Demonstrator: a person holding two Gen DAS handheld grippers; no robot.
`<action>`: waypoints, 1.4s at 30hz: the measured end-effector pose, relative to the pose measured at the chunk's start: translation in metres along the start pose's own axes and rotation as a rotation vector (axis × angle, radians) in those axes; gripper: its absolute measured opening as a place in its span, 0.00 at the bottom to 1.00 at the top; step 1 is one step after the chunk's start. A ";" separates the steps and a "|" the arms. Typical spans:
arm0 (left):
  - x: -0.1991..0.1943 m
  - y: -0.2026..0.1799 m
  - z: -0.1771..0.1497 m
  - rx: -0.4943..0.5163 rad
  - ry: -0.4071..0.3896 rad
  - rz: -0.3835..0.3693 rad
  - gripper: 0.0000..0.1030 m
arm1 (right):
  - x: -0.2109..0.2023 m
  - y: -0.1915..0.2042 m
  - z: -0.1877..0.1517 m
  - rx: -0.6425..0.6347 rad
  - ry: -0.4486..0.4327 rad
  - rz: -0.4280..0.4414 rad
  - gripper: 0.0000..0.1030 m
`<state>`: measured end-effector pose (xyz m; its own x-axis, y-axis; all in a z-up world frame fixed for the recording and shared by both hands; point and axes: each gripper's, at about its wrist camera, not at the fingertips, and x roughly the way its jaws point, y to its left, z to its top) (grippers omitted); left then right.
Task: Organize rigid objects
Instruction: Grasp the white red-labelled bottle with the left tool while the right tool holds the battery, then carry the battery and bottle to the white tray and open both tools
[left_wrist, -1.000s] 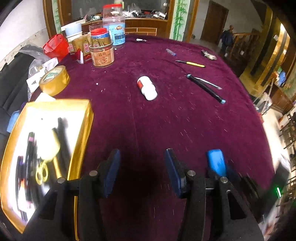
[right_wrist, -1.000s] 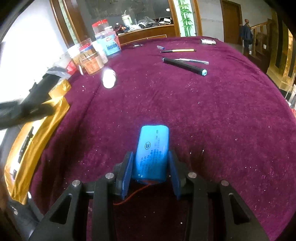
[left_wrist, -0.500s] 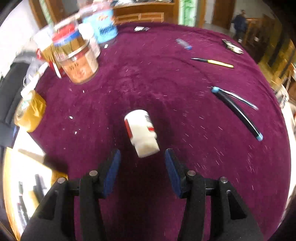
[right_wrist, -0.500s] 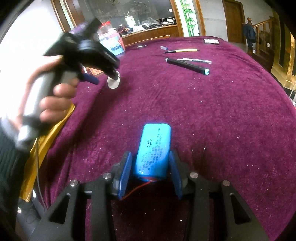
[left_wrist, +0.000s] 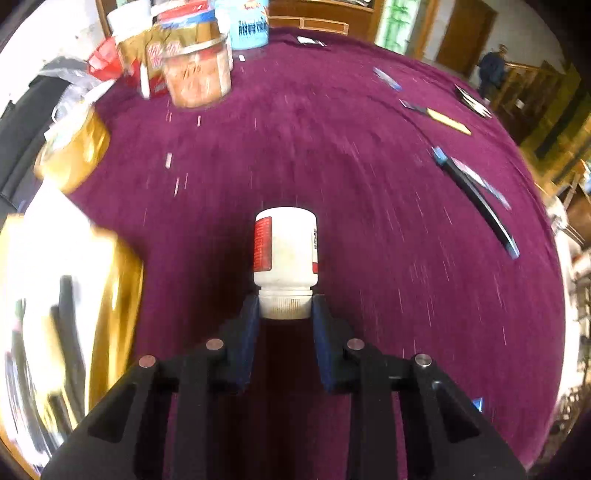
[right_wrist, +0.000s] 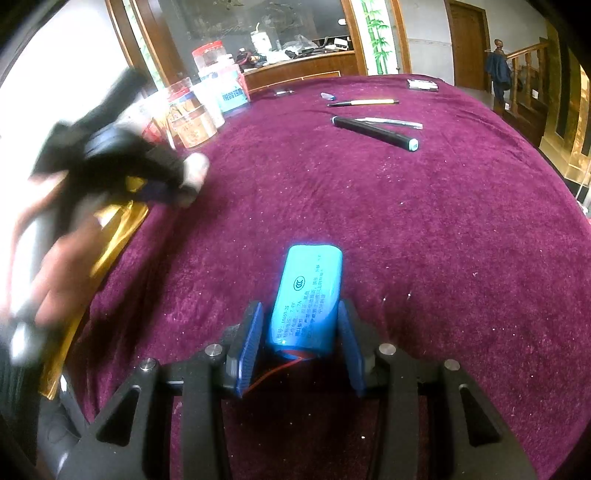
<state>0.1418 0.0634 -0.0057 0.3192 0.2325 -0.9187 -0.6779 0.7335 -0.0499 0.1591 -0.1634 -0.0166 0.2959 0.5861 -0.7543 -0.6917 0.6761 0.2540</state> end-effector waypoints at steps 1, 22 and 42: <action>-0.007 0.002 -0.017 0.004 0.014 -0.020 0.24 | 0.000 0.001 0.000 -0.002 0.000 -0.004 0.36; -0.047 0.008 -0.087 0.118 -0.073 -0.091 0.38 | 0.006 0.021 -0.002 -0.075 0.015 -0.105 0.44; -0.136 0.086 -0.140 -0.069 -0.108 -0.374 0.29 | -0.036 0.051 -0.005 0.056 -0.007 0.288 0.29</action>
<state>-0.0524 0.0054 0.0599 0.6177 0.0257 -0.7860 -0.5435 0.7362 -0.4032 0.1104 -0.1522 0.0203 0.0972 0.7608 -0.6417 -0.7105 0.5046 0.4906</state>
